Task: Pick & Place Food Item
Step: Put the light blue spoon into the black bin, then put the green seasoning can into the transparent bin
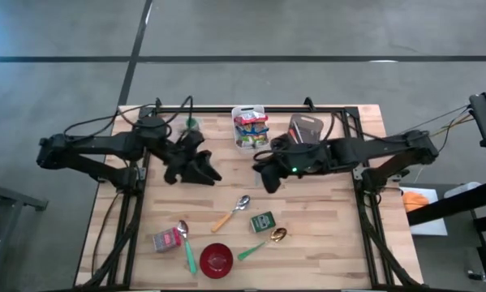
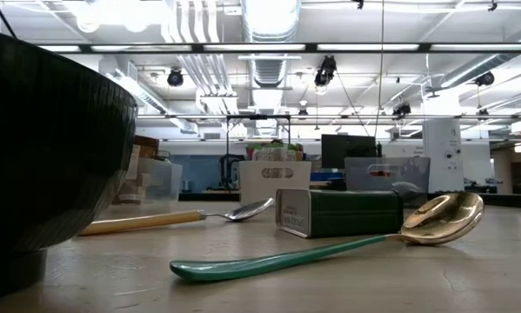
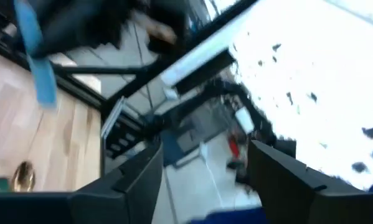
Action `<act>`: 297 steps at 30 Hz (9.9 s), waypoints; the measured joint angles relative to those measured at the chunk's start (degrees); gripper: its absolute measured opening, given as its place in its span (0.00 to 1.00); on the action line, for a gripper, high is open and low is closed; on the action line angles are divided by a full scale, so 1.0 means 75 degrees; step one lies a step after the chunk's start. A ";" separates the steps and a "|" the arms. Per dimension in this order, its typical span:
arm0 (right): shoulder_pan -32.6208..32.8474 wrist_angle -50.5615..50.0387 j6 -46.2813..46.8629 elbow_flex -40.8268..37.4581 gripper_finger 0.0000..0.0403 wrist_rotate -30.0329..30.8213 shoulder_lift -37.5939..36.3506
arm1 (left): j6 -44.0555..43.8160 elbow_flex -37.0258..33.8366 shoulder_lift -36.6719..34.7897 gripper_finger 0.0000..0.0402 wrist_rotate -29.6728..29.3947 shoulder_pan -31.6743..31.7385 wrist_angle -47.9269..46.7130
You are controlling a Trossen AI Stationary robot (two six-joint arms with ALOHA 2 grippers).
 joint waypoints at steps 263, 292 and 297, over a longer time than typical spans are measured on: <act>-0.0931 0.1195 -0.1061 -0.1116 0.02 -0.6898 0.1007 | 0.0496 -0.0012 -0.0296 0.64 0.0010 0.0000 -0.2934; -0.0437 -0.0405 0.1539 -0.1113 0.02 -0.4207 0.0931 | 0.0451 -0.0012 -0.0299 0.64 -0.0133 0.0009 -0.3222; -0.0279 -0.0872 0.0868 -0.1128 0.02 -0.4239 0.0721 | 0.0446 -0.0012 -0.0299 0.64 -0.0136 0.0015 -0.3272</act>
